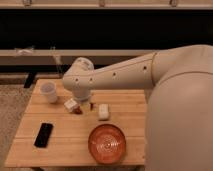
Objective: Place the ceramic cup in the ceramic bowl
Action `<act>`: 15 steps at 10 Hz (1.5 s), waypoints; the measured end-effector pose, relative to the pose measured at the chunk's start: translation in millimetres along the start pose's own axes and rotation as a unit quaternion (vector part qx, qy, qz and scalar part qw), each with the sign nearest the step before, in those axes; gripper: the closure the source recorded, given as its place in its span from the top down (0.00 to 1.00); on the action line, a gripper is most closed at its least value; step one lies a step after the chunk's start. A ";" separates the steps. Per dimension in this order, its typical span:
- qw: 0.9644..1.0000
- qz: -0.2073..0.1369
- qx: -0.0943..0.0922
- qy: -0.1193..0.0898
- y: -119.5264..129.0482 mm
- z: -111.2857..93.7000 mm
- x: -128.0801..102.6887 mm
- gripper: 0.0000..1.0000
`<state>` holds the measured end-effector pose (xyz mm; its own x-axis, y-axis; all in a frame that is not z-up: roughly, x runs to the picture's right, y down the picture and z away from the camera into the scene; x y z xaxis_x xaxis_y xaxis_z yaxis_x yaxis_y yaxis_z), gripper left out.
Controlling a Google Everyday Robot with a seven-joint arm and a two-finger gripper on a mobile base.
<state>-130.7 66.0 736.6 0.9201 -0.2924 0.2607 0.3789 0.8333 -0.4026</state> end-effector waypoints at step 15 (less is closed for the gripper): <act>0.980 -0.184 -0.040 -0.058 -149.7 104.2 -120.6 0.80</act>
<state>-308.8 25.3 856.9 0.7038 -0.5077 0.4969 0.6941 0.6402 -0.3291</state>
